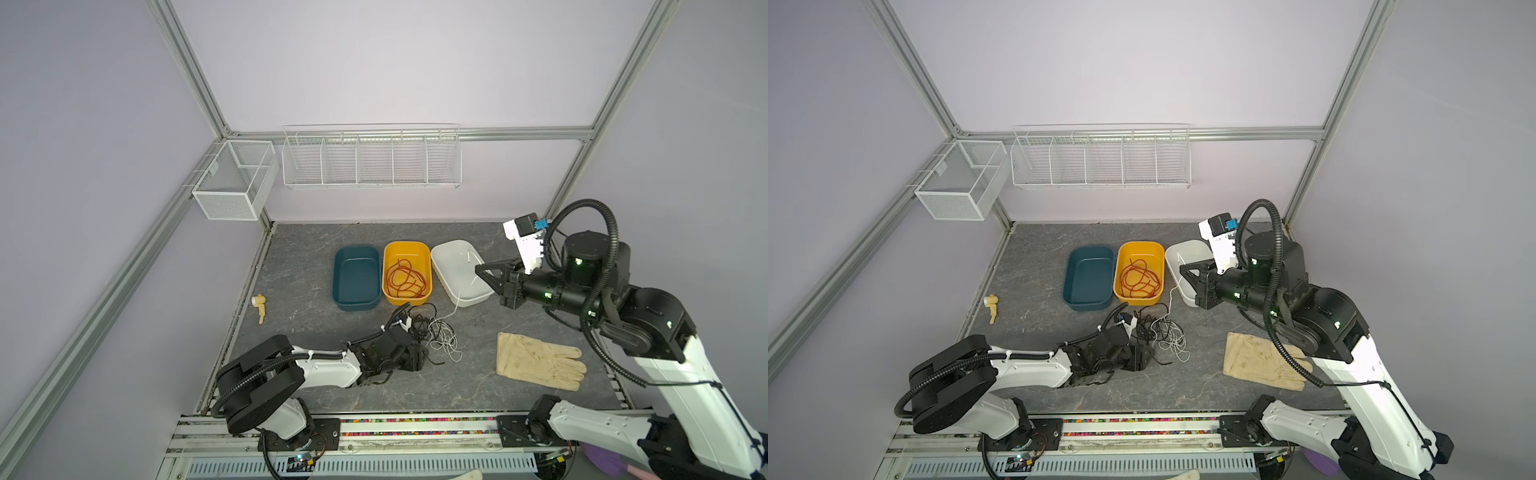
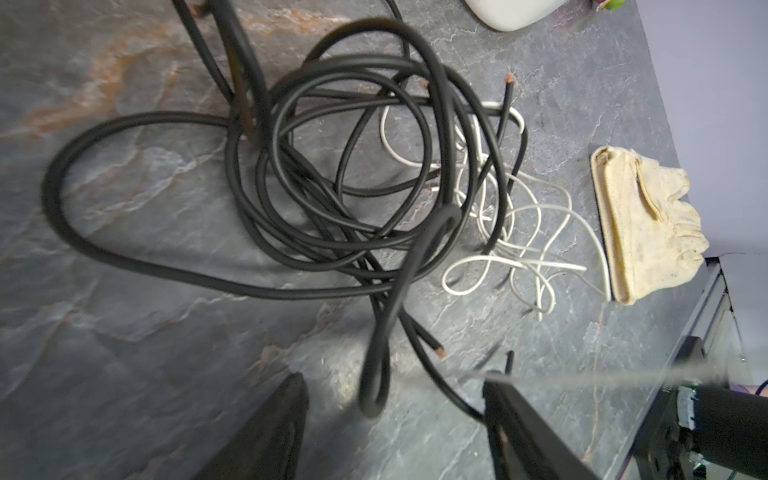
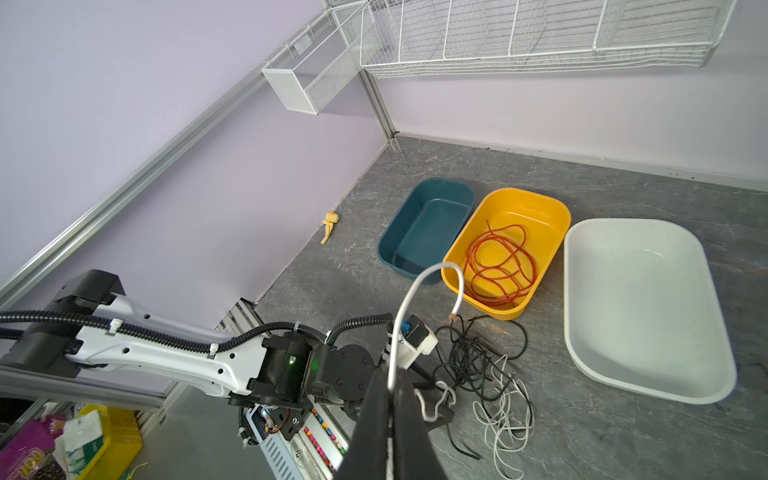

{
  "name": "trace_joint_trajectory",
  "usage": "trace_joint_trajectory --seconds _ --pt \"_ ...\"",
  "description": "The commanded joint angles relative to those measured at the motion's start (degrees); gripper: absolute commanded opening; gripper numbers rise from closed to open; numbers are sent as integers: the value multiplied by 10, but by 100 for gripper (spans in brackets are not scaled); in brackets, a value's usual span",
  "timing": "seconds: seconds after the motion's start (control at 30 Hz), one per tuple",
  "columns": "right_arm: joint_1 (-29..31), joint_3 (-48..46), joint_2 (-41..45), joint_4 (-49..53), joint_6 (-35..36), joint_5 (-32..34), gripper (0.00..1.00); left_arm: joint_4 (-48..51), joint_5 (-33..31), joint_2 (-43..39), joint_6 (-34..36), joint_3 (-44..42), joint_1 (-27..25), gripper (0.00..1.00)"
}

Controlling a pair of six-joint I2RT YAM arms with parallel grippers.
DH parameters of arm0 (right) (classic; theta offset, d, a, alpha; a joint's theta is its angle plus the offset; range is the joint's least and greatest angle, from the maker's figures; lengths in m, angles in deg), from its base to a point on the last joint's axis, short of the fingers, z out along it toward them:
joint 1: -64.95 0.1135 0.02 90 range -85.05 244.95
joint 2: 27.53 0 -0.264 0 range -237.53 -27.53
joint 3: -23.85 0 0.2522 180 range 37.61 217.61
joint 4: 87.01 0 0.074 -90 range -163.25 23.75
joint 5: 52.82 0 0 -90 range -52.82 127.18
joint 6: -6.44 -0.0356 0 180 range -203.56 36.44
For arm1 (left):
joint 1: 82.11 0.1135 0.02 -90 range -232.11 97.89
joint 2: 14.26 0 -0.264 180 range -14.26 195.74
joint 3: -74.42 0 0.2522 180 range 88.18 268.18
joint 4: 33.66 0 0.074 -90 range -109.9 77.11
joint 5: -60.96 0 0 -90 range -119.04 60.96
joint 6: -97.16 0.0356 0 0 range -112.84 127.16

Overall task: Untangle the cables
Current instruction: 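Pull the white cable up and away from the bundle with the right gripper, then carry the white cable over the teal tub with the right gripper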

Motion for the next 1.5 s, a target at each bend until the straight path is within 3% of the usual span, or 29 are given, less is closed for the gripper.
trace_joint_trajectory --seconds 0.0,0.33,0.53,0.77,1.0,1.2,1.37,1.47 --pt "4 68 -13 38 26 25 7 21 3 8 -9 -20 -3 68" --pt "3 234 -77 105 52 47 7 12 1 13 -7 -34 -3 68" --pt "0 261 -104 111 75 53 7 40 -13 -23 3 -35 -3 68" --pt "-3 267 -138 97 83 37 7 143 -53 -136 58 -13 -2 73" --pt "-5 292 -183 85 81 2 7 259 -131 -297 113 8 -2 80" --pt "-5 311 -226 68 73 -58 7 396 -196 -428 126 46 -2 99" --pt "-5 357 -276 59 67 -98 7 511 -238 -490 155 113 -1 99" --pt "-6 397 -312 57 67 -118 7 561 -272 -506 213 148 -1 99"
